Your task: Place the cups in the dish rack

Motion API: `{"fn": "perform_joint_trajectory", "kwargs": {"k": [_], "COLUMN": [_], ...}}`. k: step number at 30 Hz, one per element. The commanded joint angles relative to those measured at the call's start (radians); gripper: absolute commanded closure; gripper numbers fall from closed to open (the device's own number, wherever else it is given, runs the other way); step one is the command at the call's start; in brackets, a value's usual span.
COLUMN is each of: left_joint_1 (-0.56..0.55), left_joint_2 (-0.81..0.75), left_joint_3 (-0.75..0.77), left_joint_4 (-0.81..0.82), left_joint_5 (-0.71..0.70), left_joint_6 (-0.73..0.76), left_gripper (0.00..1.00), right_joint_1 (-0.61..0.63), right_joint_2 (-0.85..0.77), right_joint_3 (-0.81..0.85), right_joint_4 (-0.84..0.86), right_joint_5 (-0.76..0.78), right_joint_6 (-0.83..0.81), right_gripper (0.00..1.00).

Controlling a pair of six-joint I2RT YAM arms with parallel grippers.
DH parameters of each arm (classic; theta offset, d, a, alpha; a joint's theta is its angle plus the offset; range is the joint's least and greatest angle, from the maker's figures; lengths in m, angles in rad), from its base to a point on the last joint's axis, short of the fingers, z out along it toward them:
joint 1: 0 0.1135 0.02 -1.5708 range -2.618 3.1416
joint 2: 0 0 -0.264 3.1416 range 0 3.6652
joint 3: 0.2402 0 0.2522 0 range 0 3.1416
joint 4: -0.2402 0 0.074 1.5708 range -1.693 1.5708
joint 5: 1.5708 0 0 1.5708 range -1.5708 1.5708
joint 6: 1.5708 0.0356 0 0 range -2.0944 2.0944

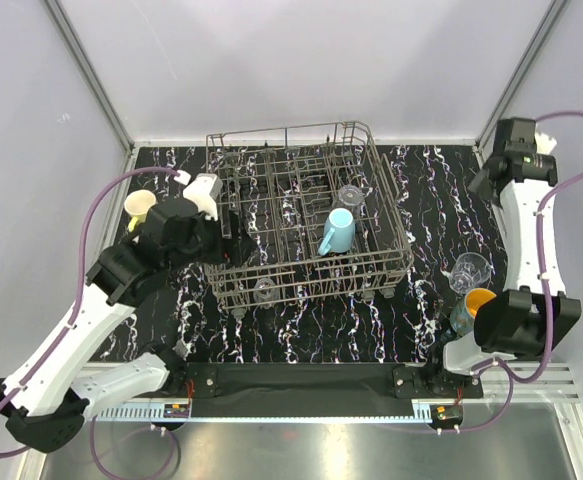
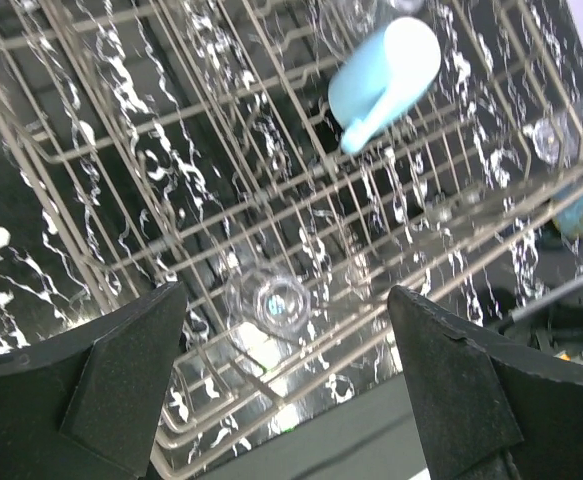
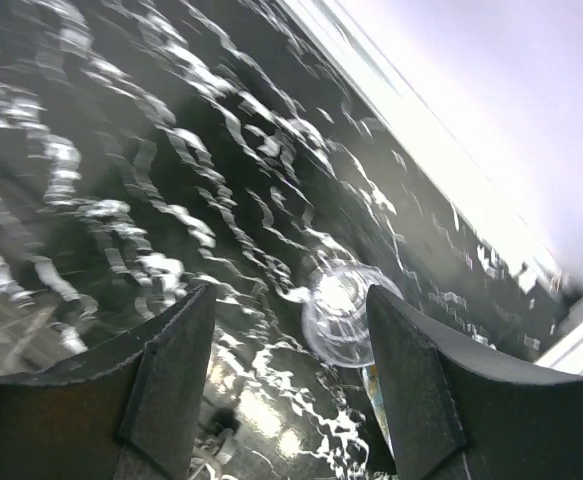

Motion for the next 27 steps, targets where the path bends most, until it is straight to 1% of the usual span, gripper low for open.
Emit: {"fn": "perform_joint_trajectory", "kwargs": {"k": [1,2,6,8,13,14,17,18,19,24,27], "left_joint_1": [0.003,0.003,0.003,0.002,0.003,0.003,0.002,0.002,0.002,0.002,0.002], "left_joint_2": [-0.061,-0.069,-0.124,-0.146,-0.204,-0.201,-0.175,-0.167,-0.163,-0.177,-0.178], "left_joint_3": [0.004,0.005,0.008,-0.008,-0.075,-0.076,-0.05,-0.041,-0.024,-0.027,-0.038], "left_joint_4": [0.006,0.002,-0.028,-0.025,0.012,0.009,-0.017,-0.026,-0.034,-0.038,-0.04], "left_joint_5": [0.067,0.093,0.11,0.116,0.138,0.138,0.124,0.116,0.106,0.099,0.095], "left_joint_6": [0.015,0.017,-0.002,-0.023,-0.046,-0.043,-0.014,-0.006,0.004,0.009,0.014], "left_gripper": [0.12,0.12,0.13,0.13,0.13,0.13,0.13,0.13,0.13,0.13,0.13], "right_joint_1": [-0.056,-0.064,-0.08,-0.084,-0.121,-0.126,-0.133,-0.133,-0.133,-0.133,-0.133], "right_joint_2": [-0.02,-0.03,-0.026,-0.032,-0.029,-0.027,-0.005,0.008,0.014,0.061,0.097], "right_joint_3": [-0.13,-0.205,-0.335,-0.396,-0.439,-0.451,-0.468,-0.471,-0.477,-0.499,-0.514], "right_joint_4": [0.096,0.108,0.142,0.157,0.161,0.176,0.203,0.208,0.217,0.265,0.282], "right_joint_5": [-0.049,-0.057,-0.089,-0.082,-0.065,-0.084,-0.144,-0.157,-0.164,-0.175,-0.19], "right_joint_6": [0.072,0.092,0.137,0.15,0.204,0.218,0.238,0.242,0.247,0.258,0.264], "right_gripper": [0.32,0.3,0.27,0.26,0.28,0.29,0.32,0.39,0.41,0.43,0.53]}}
